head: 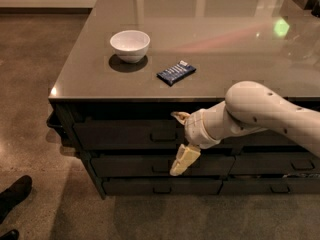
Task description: Open top drawer
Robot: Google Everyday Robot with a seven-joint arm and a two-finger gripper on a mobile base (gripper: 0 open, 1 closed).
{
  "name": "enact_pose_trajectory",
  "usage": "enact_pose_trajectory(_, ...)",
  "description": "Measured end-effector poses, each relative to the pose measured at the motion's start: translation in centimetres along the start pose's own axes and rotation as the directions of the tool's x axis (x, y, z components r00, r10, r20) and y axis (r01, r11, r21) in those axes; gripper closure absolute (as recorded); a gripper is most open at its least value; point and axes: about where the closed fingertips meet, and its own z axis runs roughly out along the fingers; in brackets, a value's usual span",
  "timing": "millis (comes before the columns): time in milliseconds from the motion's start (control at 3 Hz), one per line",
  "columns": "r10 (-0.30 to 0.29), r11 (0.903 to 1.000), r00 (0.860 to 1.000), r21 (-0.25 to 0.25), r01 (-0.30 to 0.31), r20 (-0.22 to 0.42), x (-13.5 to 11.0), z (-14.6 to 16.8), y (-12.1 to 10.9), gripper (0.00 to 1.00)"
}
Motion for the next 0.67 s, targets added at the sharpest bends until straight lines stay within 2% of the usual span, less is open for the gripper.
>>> enact_pose_trajectory(667, -0.006, 0.9992, 1.0, 0.039, 0.006, -0.009, 3.2, 5.3, -1.7, 0.0)
